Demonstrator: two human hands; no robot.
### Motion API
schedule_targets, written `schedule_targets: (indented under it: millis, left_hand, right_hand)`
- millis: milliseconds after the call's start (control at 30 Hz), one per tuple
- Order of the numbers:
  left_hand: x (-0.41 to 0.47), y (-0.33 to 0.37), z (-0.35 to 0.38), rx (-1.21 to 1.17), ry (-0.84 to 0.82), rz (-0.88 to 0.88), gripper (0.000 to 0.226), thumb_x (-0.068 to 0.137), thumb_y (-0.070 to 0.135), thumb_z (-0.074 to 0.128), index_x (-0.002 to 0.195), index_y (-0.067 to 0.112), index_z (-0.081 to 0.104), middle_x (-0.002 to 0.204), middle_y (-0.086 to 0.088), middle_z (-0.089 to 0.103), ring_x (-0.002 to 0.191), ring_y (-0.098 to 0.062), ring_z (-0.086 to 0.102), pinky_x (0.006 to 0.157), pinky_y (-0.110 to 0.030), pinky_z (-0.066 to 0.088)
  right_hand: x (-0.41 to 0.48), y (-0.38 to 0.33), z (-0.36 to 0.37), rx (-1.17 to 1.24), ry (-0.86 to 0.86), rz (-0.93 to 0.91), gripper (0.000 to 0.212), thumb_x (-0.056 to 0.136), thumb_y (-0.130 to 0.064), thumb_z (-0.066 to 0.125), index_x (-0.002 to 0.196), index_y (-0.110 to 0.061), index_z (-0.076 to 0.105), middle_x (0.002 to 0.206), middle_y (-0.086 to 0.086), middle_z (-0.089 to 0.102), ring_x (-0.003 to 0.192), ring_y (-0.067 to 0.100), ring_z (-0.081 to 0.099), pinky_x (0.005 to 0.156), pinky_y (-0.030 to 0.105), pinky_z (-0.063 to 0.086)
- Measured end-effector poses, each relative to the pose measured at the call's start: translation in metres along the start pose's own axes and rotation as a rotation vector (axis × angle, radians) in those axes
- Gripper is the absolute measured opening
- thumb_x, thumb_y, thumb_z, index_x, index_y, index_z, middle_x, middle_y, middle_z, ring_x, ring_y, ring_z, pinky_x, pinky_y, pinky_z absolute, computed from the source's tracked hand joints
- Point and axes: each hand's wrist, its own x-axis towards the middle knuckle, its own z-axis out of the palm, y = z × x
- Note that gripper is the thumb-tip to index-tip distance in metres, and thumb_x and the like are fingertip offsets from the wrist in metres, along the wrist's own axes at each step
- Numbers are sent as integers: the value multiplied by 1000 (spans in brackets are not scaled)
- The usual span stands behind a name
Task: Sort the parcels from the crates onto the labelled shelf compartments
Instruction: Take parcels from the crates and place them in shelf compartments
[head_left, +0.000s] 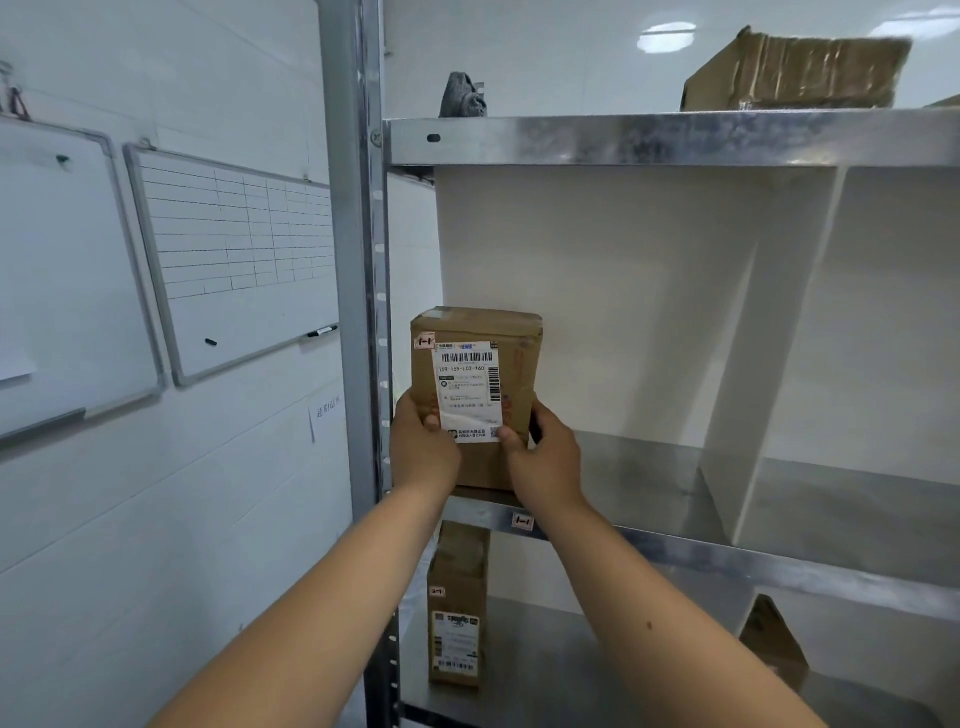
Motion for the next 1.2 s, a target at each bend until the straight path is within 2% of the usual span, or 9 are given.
schedule_targets:
  millis: [100, 167, 400, 533, 700, 833, 933, 1067, 1200]
  left_hand:
    - [5, 2, 4, 7, -7, -6, 35, 102, -4, 35, 126, 13, 53, 112, -1, 62, 102, -17, 61, 66, -11, 43]
    - [10, 0, 7, 3, -6, -6, 33, 102, -3, 34, 125, 12, 52, 114, -4, 62, 106, -20, 62, 68, -13, 44]
    - [21, -5, 14, -55, -1, -15, 39, 102, -3, 33, 132, 15, 50, 119, -5, 63, 110, -23, 62, 74, -19, 48]
    - [21, -7, 14, -50, -3, -4, 39, 102, -3, 34, 134, 13, 48, 121, -8, 62, 109, -22, 61, 69, -15, 45]
    - [20, 0, 10, -100, -42, -40, 45, 103, -3, 31, 141, 16, 47, 117, -3, 60, 106, -19, 59, 66, -12, 43]
    - [22, -1, 7, -159, -101, -67, 53, 105, 3, 36, 151, 29, 44, 130, 0, 64, 117, -22, 62, 80, -21, 50]
    - [17, -2, 5, -177, -115, -97, 61, 106, 6, 41, 161, 30, 30, 145, 0, 58, 130, -24, 57, 101, -34, 49]
    - [-1, -2, 3, -151, -117, -85, 70, 107, 12, 50, 166, 32, 17, 163, 4, 41, 149, -22, 40, 123, -45, 34]
    - [-41, 4, -2, -213, -61, 35, 54, 101, 9, 61, 142, 40, 43, 135, 16, 58, 129, -10, 53, 115, -38, 41]
  right_hand:
    - [6, 1, 4, -8, 5, -6, 43, 95, -12, 70, 136, -27, 65, 123, -16, 69, 101, -12, 58, 81, -8, 36]
    - [10, 1, 6, -20, 5, 1, 44, 95, -15, 71, 137, -27, 64, 127, -13, 70, 109, -4, 58, 84, -4, 36]
    - [17, 4, 13, -20, 7, 33, 45, 99, -16, 68, 142, -26, 60, 131, -11, 67, 113, -2, 54, 84, -6, 33]
    - [16, 5, 14, -2, 0, 40, 46, 100, -19, 66, 145, -24, 59, 136, -6, 67, 117, 1, 56, 103, 17, 43]
    - [19, 3, 11, 118, -23, 137, 61, 92, -24, 75, 150, -26, 55, 140, -7, 66, 129, 11, 60, 112, 35, 50]
    - [17, 0, -1, 378, -3, 353, 82, 88, -20, 83, 158, -19, 41, 155, 8, 52, 137, 24, 54, 114, 47, 48]
    - [9, -2, -9, 467, -1, 418, 90, 89, -18, 82, 163, -19, 31, 164, 14, 38, 148, 28, 43, 115, 39, 42]
    - [-5, -17, -17, 425, 101, 446, 74, 89, -22, 82, 154, -20, 48, 151, 5, 54, 131, 22, 54, 101, 36, 42]
    - [-21, -27, -27, 449, 126, 403, 36, 88, -16, 82, 119, -23, 65, 120, -3, 69, 102, 10, 65, 83, 19, 48]
